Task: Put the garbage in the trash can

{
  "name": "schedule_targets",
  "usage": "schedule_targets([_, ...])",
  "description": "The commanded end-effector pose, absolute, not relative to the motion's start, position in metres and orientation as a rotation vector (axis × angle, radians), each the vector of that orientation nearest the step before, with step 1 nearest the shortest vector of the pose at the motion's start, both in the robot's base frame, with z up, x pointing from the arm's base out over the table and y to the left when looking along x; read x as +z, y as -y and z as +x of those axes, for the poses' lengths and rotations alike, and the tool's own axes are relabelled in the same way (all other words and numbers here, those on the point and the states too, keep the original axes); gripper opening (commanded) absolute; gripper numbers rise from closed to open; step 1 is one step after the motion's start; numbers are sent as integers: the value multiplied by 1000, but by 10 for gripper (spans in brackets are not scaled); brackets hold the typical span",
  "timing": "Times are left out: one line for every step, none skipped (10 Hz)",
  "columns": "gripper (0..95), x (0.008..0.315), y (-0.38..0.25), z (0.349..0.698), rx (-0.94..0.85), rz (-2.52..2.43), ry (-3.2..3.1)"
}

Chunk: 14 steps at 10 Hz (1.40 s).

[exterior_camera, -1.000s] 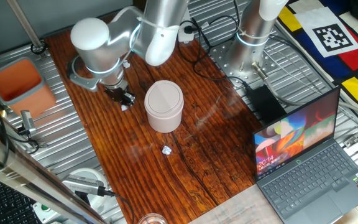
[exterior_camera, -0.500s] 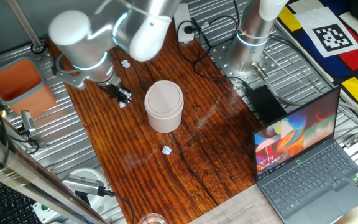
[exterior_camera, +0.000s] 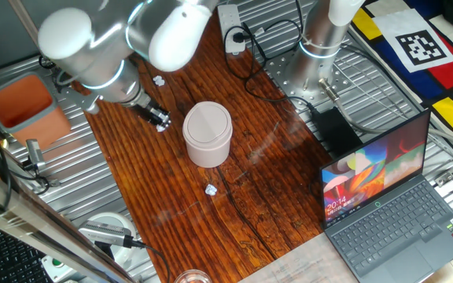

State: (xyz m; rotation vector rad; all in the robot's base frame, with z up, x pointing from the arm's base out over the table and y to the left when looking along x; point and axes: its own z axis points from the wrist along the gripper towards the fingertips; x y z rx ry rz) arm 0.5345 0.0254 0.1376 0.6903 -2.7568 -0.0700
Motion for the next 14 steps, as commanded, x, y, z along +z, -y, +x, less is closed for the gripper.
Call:
schedule_targets([0,142,-27,538,-74,659,2740])
schedule_targets([0,142,-27,538,-76,689,2742])
schedule_targets([0,142,-27,538,-74,728,2744])
schedule_targets([0,142,-27,538,-80,771,2732])
schedule_targets([0,142,-27,538,-97,859,2706])
schedule_targets([0,142,-27,538,-108,890,2692])
schedule_targets([0,142,-27,538,-117,894,2688])
schedule_targets([0,142,-27,538,-113,874,2690])
schedule_targets([0,142,-27,538,-110,867,2688])
schedule_targets([0,142,-27,538,-109,862,2684])
schedule_targets([0,142,-27,538,-106,861,2682])
schedule_targets([0,142,-27,538,-107,862,2680])
schedule_targets([0,142,-27,538,-108,863,2680])
schedule_targets([0,142,-27,538,-107,855,2680])
